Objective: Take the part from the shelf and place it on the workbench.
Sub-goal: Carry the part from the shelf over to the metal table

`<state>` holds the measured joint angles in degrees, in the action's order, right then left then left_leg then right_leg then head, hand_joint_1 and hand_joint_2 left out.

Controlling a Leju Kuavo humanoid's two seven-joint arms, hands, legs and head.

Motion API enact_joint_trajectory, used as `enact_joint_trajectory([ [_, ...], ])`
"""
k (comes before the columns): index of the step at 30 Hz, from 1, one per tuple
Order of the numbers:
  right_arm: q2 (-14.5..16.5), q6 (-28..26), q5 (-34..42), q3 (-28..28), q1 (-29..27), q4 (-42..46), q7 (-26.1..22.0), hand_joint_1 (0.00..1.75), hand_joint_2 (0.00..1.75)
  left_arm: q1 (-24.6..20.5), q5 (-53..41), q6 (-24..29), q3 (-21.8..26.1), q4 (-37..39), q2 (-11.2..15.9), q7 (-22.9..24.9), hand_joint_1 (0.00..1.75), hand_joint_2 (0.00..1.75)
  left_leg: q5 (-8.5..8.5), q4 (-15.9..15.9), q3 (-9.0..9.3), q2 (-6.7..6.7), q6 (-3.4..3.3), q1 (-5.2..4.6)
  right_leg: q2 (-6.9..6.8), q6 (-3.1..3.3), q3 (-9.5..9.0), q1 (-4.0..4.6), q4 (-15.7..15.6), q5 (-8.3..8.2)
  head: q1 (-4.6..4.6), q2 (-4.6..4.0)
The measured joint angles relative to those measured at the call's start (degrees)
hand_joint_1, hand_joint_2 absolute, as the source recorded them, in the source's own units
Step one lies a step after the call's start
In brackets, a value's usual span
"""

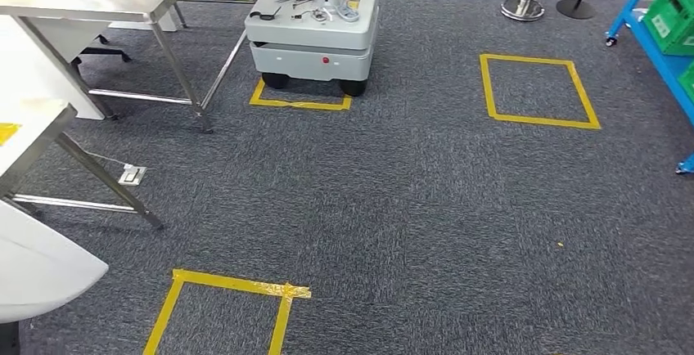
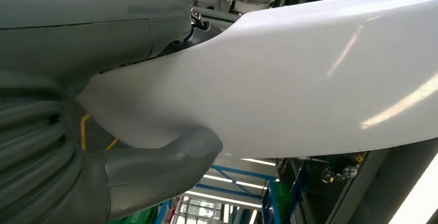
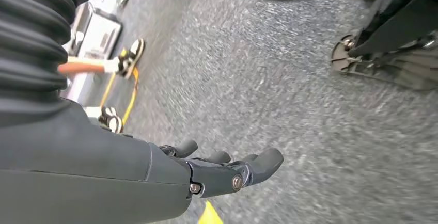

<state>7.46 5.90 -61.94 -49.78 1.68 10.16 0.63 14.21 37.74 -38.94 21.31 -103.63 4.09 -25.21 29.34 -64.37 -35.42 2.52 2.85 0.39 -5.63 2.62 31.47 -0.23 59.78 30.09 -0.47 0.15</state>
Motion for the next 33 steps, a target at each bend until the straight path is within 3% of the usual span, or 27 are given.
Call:
enact_joint_trajectory([
  [2, 0.03, -0.23, 0.89, 0.09, 0.12, 0.00, -0.89, 0.00, 1.75, 0.38, 0.60, -0.32, 1.68, -1.06, -0.85, 0.33, 1.75, 1.75, -1.19, 4.65, 2.41, 1.90, -0.72, -0.38, -1.20, -0.57, -0.39, 0.22, 0.04, 0.30, 0.06, 0.00],
  [4, 0.06, -0.29, 0.90, 0.10, 0.33, 0.00, -1.13, 0.00, 1.75, 0.71, 1.38, -0.87, 3.48, -1.90, -1.62, 0.96, 1.75, 1.75, -1.25, 5.16, 2.33, 0.99, -1.41, -0.52, -2.46, -1.23, -0.85, 0.30, -0.15, 0.52, 0.10, 0.00],
  [5, 0.06, -0.32, 0.61, 0.13, 0.47, 0.00, -1.07, 0.00, 1.75, 0.78, 1.48, -1.14, 4.21, -2.23, -1.96, 1.17, 1.75, 1.75, -1.39, 5.36, 2.41, 0.19, -1.71, -0.37, -2.26, -1.62, -1.10, 0.23, -0.05, 0.74, 0.10, 0.00],
  [7, 0.06, -0.39, 0.38, 0.18, 0.58, 0.00, -1.19, 0.00, 1.75, 0.62, 1.14, -1.62, 5.25, -2.84, -2.61, 1.28, 1.75, 1.75, -1.79, 5.84, 2.80, -1.34, -2.30, 0.10, 0.71, -2.29, -0.42, 0.04, 2.41, 2.53, 0.19, 0.00],
  [9, 0.06, -0.41, 0.63, 0.19, 0.47, 0.00, -1.44, 0.00, 1.75, 0.55, 0.70, -2.12, 5.82, -3.37, -3.38, 1.23, 1.75, 1.75, -2.00, 5.91, 2.87, -2.75, -2.63, 0.32, 4.41, -2.62, 2.73, -0.20, 9.03, 5.92, 0.27, 0.00],
  [11, 0.07, -0.26, 0.53, 0.19, 0.33, -0.01, -1.37, 0.00, 1.75, 0.68, 0.54, -2.50, 6.35, -3.66, -4.16, 1.46, 1.75, 1.75, -2.02, 5.76, 2.76, -4.39, -2.71, 0.34, 5.37, -2.75, 6.01, -0.25, 15.04, 7.71, 0.28, 0.00],
  [12, 0.06, -0.16, 0.36, 0.21, 0.28, -0.01, -1.28, 0.00, 1.75, 0.72, 0.51, -2.61, 6.58, -3.73, -4.49, 1.64, 1.75, 1.75, -2.00, 5.65, 2.73, -5.30, -2.69, 0.36, 5.49, -2.76, 6.50, -0.29, 15.42, 6.96, 0.28, 0.00],
  [13, 0.06, -0.08, 0.18, 0.25, 0.25, -0.02, -1.19, 0.00, 1.75, 0.72, 0.49, -2.64, 6.71, -3.77, -4.77, 1.84, 1.75, 1.75, -1.97, 5.51, 2.73, -6.22, -2.63, 0.40, 5.70, -2.72, 5.96, -0.36, 13.61, 5.19, 0.29, 0.00],
  [15, 0.06, -0.03, -0.14, 0.39, 0.24, -0.03, -1.11, 0.00, 1.75, 0.70, 0.45, -2.68, 6.81, -3.85, -5.20, 2.11, 1.75, 1.75, -1.83, 5.18, 2.64, -7.86, -2.28, 0.47, 7.79, -2.68, 2.95, -0.67, 6.08, 1.05, 0.28, 0.00],
  [16, 0.08, -0.02, -0.32, 0.48, 0.27, -0.04, -1.10, 0.00, 1.75, 0.66, 0.40, -2.71, 6.82, -3.90, -5.34, 2.21, 1.75, 1.75, -1.77, 4.99, 2.49, -8.61, -1.96, 0.46, 8.89, -2.66, 1.72, -0.79, 2.99, -0.16, 0.28, 0.00],
  [18, 0.16, -0.02, -0.51, 0.64, 0.40, -0.07, -1.34, 0.00, 1.75, 0.59, 0.22, -2.85, 6.86, -4.04, -5.50, 2.33, 1.75, 1.75, -1.86, 4.93, 1.97, -9.88, -1.16, 0.45, 9.83, -2.42, 0.82, -0.76, 0.57, -0.59, 0.25, 0.00],
  [20, 0.28, -0.11, -0.13, 0.69, 0.57, -0.07, -1.98, 0.00, 1.75, 0.61, 0.31, -2.94, 7.11, -4.13, -5.57, 2.61, 1.75, 1.75, -2.12, 5.24, 1.55, -10.88, -0.35, 0.62, 8.35, -1.65, 0.74, -0.66, 0.27, -0.86, 0.23, 0.00],
  [22, 0.33, -0.23, 0.20, 0.69, 0.56, -0.06, -2.26, 0.00, 1.75, 0.42, 0.73, -2.98, 7.46, -4.15, -5.59, 3.09, 1.75, 1.75, -0.91, 3.57, 0.62, -8.49, 0.12, 0.52, 6.83, -0.75, 0.61, -0.72, -0.27, -1.18, 0.12, 0.00],
  [24, 0.34, -0.34, 0.34, 0.69, 0.40, -0.06, -1.91, 0.00, 1.75, -0.23, 0.73, -3.02, 7.57, -4.05, -5.62, 3.37, 1.75, 1.75, 2.57, -2.30, -2.07, -4.47, 0.33, 0.38, 5.23, -0.20, 0.57, -0.59, -0.53, -1.26, -0.01, 0.00],
  [26, 0.33, -0.56, 1.01, 0.61, 0.23, -0.07, -1.62, 0.00, 1.75, -0.79, 0.33, -2.86, 7.53, -3.79, -5.61, 3.18, 1.75, 1.75, 5.33, -8.87, -5.00, -3.04, 0.52, 0.45, 3.52, 0.01, 0.59, -0.37, -0.52, -1.14, -0.03, 0.00],
  [27, 0.32, -0.68, 1.45, 0.56, 0.18, -0.07, -1.58, 0.00, 1.75, -0.96, 0.19, -2.71, 7.51, -3.65, -5.56, 3.03, 1.75, 1.75, 5.29, -9.97, -5.35, -2.84, 0.54, 0.47, 2.69, 0.05, 0.55, -0.31, -0.51, -1.07, -0.03, 0.00],
  [28, 0.32, -0.79, 1.82, 0.50, 0.18, -0.07, -1.56, 0.00, 1.75, -1.12, 0.10, -2.54, 7.50, -3.54, -5.44, 2.85, 1.75, 1.75, 4.19, -8.81, -4.54, -2.60, 0.50, 0.47, 1.91, 0.03, 0.46, -0.27, -0.50, -0.99, -0.03, 0.00],
  [29, 0.32, -0.85, 2.01, 0.46, 0.21, -0.07, -1.49, 0.00, 1.75, -1.30, 0.07, -2.34, 7.46, -3.47, -5.24, 2.68, 1.75, 1.75, 2.32, -5.51, -2.65, -2.01, 0.37, 0.44, 1.18, -0.05, 0.29, -0.26, -0.50, -0.87, -0.03, 0.00],
  [31, 0.32, -0.80, 2.04, 0.45, 0.25, -0.07, -1.11, 0.00, 1.75, -1.66, 0.05, -1.92, 7.20, -3.45, -4.71, 2.32, 1.75, 1.75, -0.52, 2.17, 1.45, 0.51, -0.20, 0.12, -0.08, -0.43, -0.16, -0.07, -0.47, -0.56, -0.01, 0.00],
  [33, 0.30, -0.55, 1.72, 0.45, 0.30, -0.07, -0.47, 0.00, 1.75, -1.99, 0.04, -1.37, 6.74, -3.45, -4.23, 1.93, 1.75, 1.75, -1.20, 5.32, 2.89, 1.57, -0.93, -0.27, -1.17, -1.01, -0.51, 0.16, -0.48, -0.33, 0.03, 0.00],
])
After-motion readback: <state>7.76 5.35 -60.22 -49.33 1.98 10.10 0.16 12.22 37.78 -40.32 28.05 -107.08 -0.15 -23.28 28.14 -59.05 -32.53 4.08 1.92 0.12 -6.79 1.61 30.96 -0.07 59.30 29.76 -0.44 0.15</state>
